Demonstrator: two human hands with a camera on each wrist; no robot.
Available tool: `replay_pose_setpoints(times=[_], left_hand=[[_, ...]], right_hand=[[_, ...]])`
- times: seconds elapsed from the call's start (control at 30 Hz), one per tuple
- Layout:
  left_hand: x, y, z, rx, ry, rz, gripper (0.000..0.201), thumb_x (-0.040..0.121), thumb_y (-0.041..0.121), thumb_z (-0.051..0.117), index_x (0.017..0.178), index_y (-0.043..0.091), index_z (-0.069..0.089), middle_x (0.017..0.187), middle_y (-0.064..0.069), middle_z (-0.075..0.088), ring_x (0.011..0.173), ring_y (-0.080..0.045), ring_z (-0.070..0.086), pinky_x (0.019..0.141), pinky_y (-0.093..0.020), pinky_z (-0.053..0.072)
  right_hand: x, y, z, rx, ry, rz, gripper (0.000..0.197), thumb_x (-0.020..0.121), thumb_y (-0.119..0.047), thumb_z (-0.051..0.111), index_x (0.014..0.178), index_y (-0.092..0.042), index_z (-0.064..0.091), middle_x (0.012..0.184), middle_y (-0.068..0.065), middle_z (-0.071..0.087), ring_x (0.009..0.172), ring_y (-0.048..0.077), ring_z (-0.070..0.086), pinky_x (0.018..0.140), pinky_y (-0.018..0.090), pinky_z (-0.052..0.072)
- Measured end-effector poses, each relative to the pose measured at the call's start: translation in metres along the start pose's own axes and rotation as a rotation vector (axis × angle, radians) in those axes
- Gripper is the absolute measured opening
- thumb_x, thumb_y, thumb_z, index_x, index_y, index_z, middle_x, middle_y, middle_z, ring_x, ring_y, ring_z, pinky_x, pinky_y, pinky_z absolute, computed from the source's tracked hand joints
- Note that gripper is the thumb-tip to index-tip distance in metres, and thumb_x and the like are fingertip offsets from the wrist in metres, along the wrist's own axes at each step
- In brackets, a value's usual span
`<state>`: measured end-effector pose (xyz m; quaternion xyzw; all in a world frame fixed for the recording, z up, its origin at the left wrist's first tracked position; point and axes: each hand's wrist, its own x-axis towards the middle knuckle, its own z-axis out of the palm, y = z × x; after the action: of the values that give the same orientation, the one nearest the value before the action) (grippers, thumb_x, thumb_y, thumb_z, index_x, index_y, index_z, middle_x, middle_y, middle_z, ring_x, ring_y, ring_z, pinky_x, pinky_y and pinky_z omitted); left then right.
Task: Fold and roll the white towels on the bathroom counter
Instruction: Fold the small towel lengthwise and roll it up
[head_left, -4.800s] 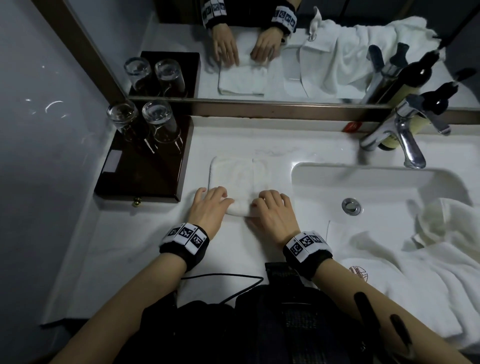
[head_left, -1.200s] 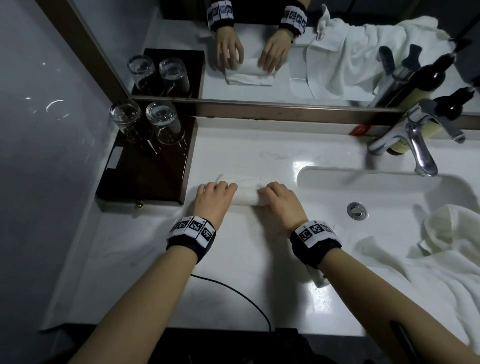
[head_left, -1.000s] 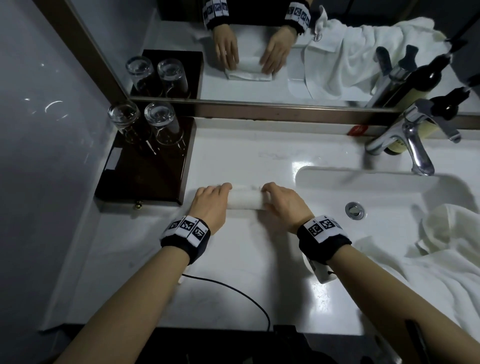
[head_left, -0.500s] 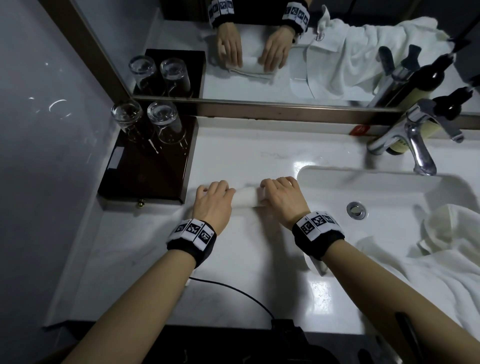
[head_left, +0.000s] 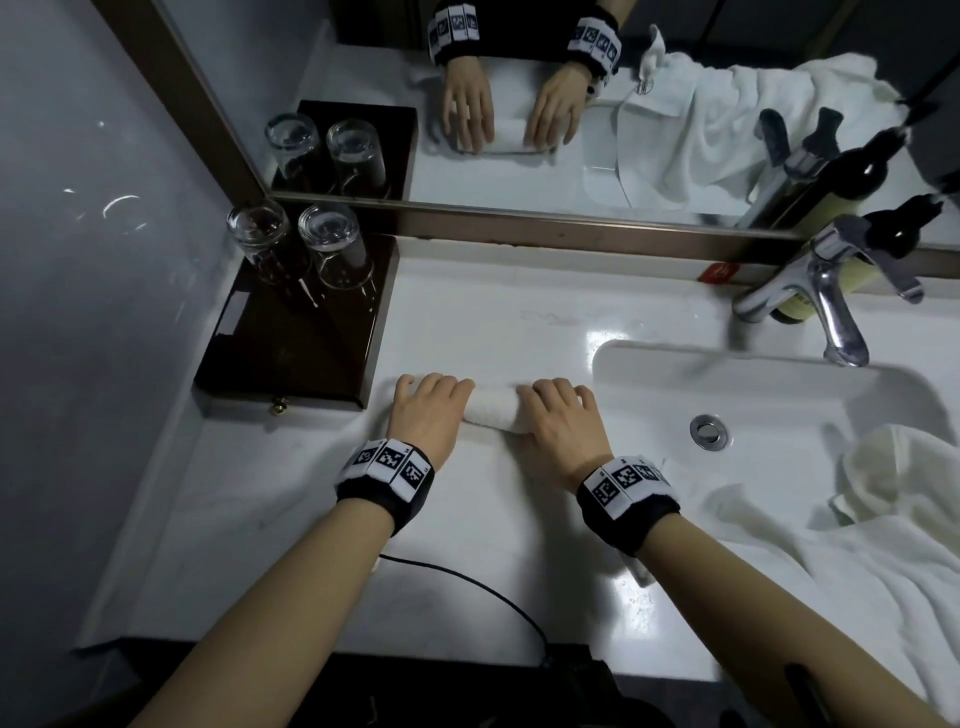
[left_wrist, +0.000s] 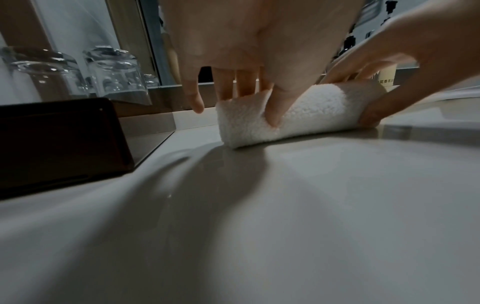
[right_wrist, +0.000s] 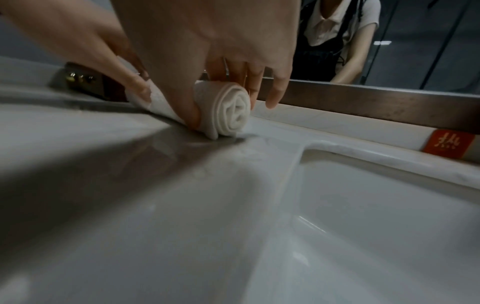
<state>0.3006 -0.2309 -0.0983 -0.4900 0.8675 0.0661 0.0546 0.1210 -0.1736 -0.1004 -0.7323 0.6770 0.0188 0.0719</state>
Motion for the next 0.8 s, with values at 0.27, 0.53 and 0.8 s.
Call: replay_pose_setpoints(times=[0.27, 0.53, 0.8], left_hand=[[-0.014, 0.013, -0.003, 0.023, 0.028, -0.062, 0.047, 0.085, 0.003, 0.043, 0.129, 0.02, 0.045, 0.126, 0.0, 0.051, 0.121, -0.021, 0.046, 0.102, -0.041, 0.029], [0.017, 0.007, -0.03, 0.131, -0.004, -0.044, 0.044, 0.077, -0.004, 0.043, 0.118, 0.013, 0.041, 0.112, -0.001, 0.057, 0.105, -0.024, 0.053, 0.09, -0.035, 0.033], [0.09, -0.024, -0.057, 0.139, 0.127, -0.096, 0.036, 0.08, 0.001, 0.033, 0.108, 0.015, 0.051, 0.108, -0.001, 0.059, 0.104, -0.022, 0.056, 0.088, -0.035, 0.04]], right_hand=[[0.006, 0.01, 0.0, 0.039, -0.005, -0.08, 0.037, 0.089, -0.021, 0.046, 0.126, -0.015, 0.046, 0.122, 0.002, 0.056, 0.116, 0.026, 0.047, 0.097, 0.038, 0.03], [0.034, 0.026, -0.016, 0.162, 0.071, -0.078, 0.034, 0.076, -0.015, 0.059, 0.11, -0.009, 0.056, 0.101, 0.008, 0.066, 0.102, 0.031, 0.057, 0.091, 0.042, 0.036], [0.123, 0.032, -0.041, 0.159, 0.196, -0.042, 0.04, 0.062, -0.01, 0.069, 0.101, -0.008, 0.057, 0.089, 0.009, 0.068, 0.09, 0.033, 0.061, 0.083, 0.042, 0.041]])
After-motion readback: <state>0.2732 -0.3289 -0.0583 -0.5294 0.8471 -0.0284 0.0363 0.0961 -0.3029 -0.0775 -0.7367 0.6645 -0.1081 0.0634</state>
